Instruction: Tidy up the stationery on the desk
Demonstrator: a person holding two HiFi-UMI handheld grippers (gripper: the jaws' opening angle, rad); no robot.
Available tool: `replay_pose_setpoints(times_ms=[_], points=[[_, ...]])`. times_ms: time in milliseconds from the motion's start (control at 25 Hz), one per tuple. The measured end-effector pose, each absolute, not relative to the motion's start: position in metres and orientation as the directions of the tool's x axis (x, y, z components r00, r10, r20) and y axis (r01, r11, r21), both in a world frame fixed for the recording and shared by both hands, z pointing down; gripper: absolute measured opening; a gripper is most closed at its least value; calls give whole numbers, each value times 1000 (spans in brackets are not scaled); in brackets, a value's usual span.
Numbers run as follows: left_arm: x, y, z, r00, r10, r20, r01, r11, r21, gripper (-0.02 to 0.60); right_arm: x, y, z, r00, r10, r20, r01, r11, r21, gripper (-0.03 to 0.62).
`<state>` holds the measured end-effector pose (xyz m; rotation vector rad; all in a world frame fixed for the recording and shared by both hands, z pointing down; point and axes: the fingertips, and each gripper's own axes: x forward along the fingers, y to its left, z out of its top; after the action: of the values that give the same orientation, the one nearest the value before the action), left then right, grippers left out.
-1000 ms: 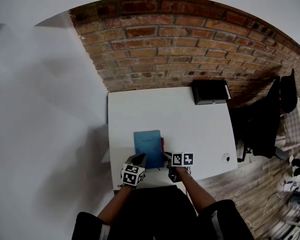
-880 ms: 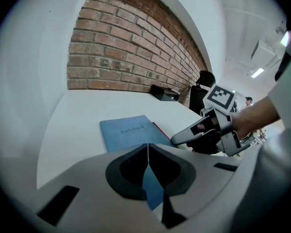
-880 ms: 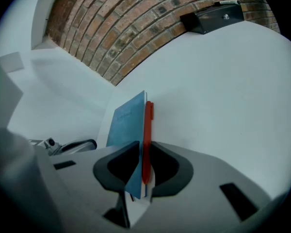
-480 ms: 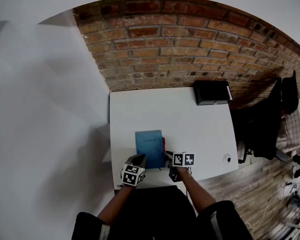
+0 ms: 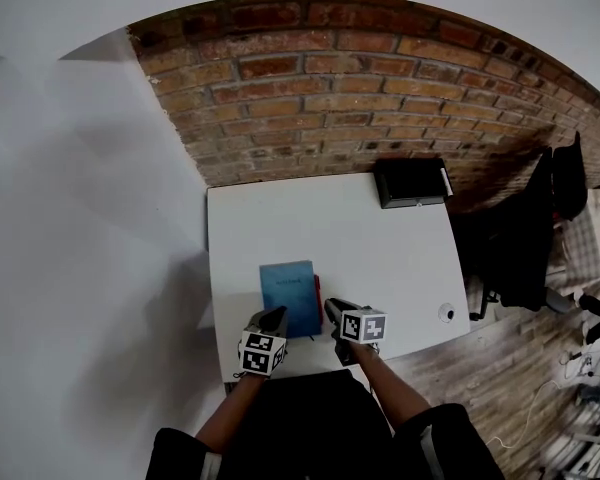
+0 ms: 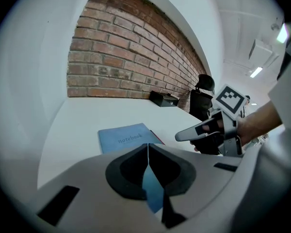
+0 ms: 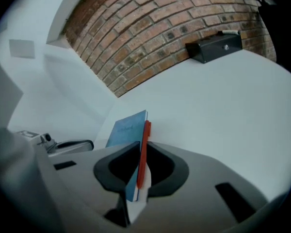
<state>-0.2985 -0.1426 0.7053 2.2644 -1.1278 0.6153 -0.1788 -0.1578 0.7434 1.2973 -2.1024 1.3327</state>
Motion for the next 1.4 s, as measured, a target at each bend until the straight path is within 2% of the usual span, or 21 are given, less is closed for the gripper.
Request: replay_pose_setpoints(times_ms=[200,320,480,680,1400], points=[[-292,-147,696,550,-610,571,-826,-498,263,18,-172,-155,723,-462,-577,673,-885,247,-396,23],[-281,-144,692,563,-610,557,-816,-519,256,17,-169,-152,717,-424,-592,685,-905,260,-336,21],[-271,-137,684,582,-613,534,-803,-534,263,15,-168,-149,698,-411,-657,631,-911,288,-294,21],[-270,-128,664,554,-656,513,-825,-514,234,15,-169,-140,669,-440,-706,555,-898,350,-267,21],[-244,-36,629,438,-749,497,-892,-433,133,17,-104,-47,611,-463,-753,467,-886,406,-225,21]])
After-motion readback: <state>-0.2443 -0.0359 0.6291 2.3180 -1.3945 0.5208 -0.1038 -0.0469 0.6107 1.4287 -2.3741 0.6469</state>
